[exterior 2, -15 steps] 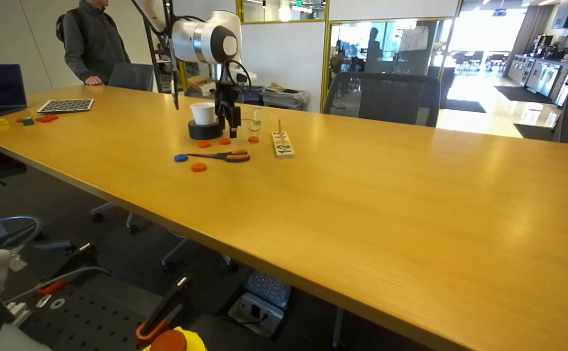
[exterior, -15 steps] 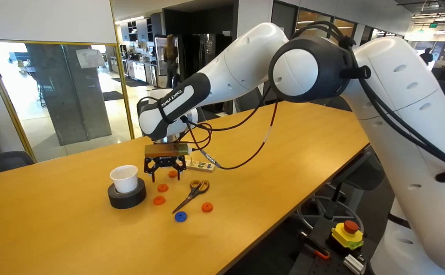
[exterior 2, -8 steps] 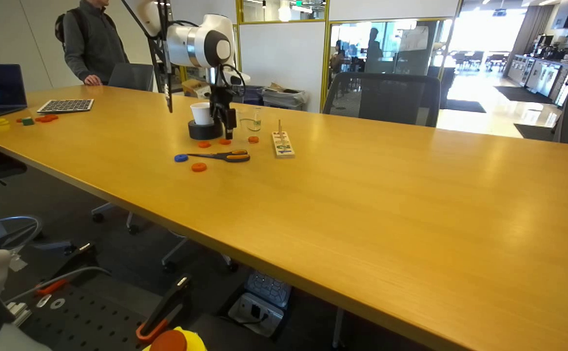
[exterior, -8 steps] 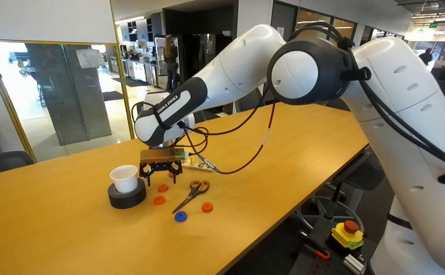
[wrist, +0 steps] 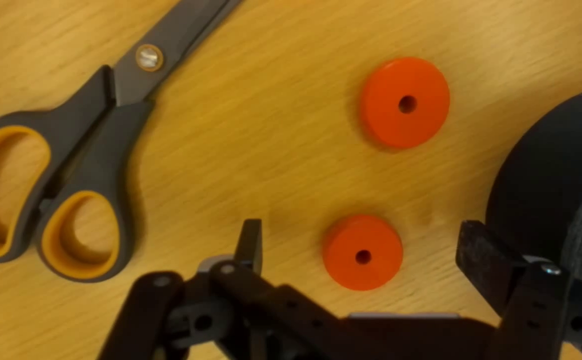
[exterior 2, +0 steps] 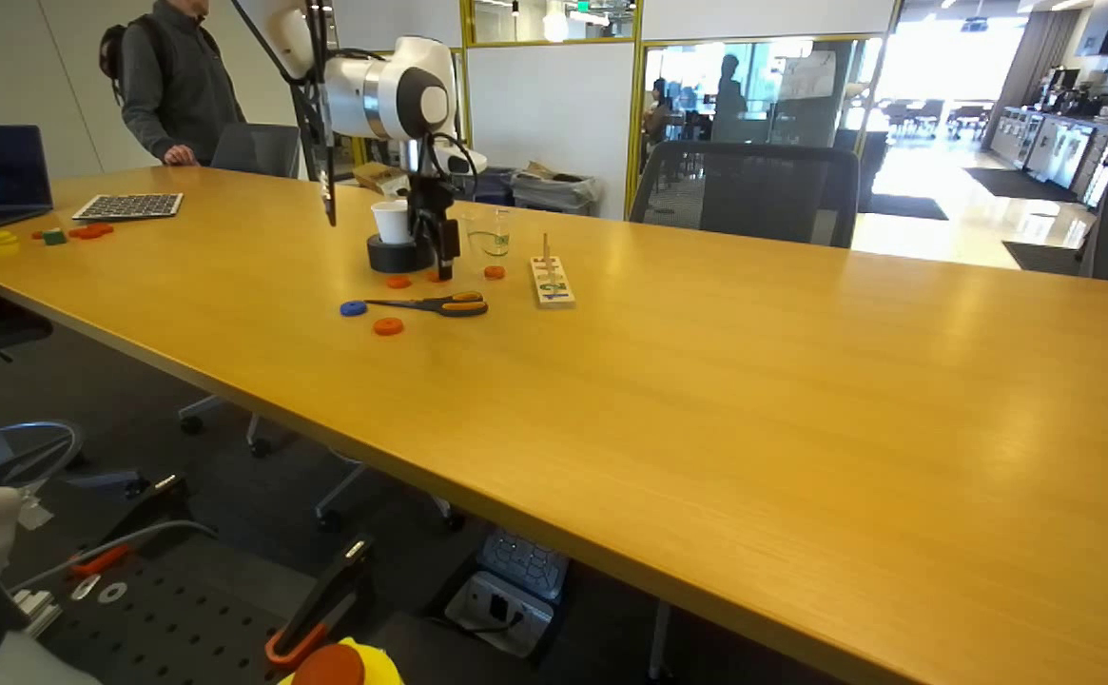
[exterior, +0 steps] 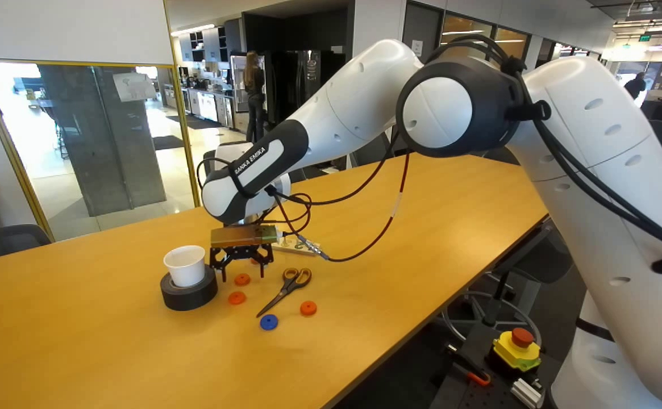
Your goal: Put the orange discs in the clear cup and then put the blue disc in the white cup
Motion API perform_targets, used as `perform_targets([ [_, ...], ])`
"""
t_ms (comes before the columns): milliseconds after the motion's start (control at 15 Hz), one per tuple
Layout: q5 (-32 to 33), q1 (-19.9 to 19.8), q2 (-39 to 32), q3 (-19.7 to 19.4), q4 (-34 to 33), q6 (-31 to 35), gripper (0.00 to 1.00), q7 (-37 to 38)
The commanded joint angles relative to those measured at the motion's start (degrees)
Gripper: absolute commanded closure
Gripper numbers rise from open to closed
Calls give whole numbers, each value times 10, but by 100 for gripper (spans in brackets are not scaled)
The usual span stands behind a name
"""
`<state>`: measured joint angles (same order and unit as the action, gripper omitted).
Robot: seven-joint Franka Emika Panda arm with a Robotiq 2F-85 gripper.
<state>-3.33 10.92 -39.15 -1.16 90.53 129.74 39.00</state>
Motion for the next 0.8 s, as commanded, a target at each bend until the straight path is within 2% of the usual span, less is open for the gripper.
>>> perform_targets([
  [0,5,5,-3,-7,-1,14,0,-1],
  [333,6,4,-11,-11,-8,12,0,-2],
  [400,7,5,-12,-12,-8,14,18,-1],
  [733,14,7,-14,-17,-11,16,56,1],
])
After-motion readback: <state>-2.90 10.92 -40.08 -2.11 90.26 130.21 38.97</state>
